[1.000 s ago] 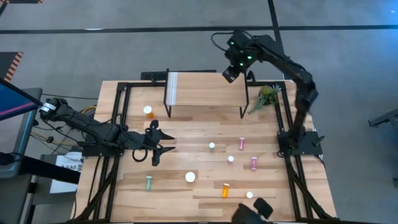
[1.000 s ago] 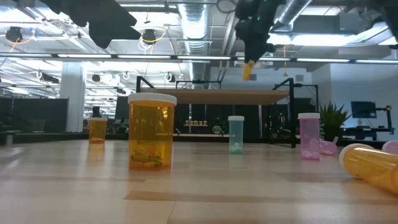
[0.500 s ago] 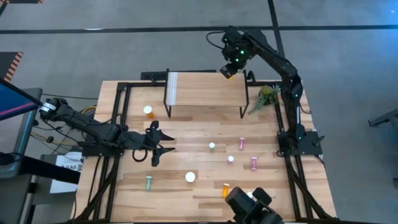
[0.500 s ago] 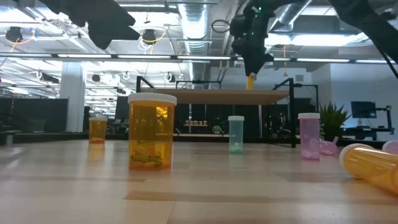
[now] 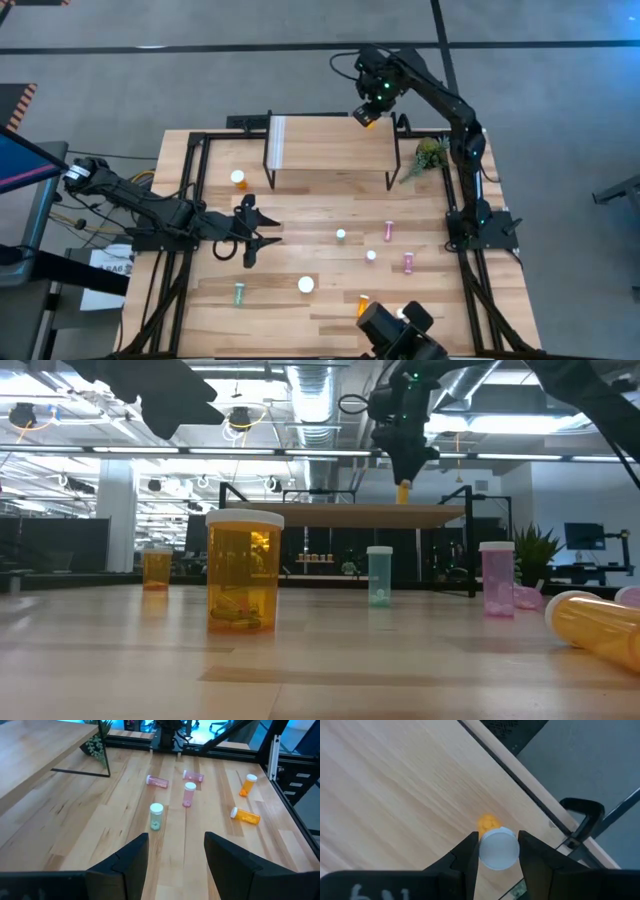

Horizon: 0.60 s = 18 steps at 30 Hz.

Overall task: Pick and place medicine bottles onto shelf by color
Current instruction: Put the top small orange pill bottle on the shelf

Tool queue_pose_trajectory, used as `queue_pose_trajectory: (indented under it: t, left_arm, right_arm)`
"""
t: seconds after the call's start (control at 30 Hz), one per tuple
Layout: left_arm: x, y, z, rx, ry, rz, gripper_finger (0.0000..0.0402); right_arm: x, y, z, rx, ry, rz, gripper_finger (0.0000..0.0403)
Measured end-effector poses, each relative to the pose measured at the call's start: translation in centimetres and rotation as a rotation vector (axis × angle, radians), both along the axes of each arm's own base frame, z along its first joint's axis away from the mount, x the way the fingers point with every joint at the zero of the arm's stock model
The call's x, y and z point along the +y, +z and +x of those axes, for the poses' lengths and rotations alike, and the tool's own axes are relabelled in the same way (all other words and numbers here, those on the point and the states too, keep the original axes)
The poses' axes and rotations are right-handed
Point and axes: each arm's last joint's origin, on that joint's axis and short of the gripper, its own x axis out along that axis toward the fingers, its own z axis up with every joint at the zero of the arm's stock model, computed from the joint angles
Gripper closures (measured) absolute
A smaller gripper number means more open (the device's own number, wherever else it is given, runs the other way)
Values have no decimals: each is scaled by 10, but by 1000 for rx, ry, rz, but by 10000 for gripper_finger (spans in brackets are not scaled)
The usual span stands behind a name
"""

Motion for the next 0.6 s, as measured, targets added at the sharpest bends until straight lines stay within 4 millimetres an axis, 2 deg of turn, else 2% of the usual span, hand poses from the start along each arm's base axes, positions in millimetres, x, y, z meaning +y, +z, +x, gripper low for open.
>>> queue_pose_trajectory:
  t: [0.6]
  left_arm:
    - [-1, 0, 0, 3, -18, -12, 221]
  right_arm:
    - [3, 0, 5, -18, -5, -8, 248]
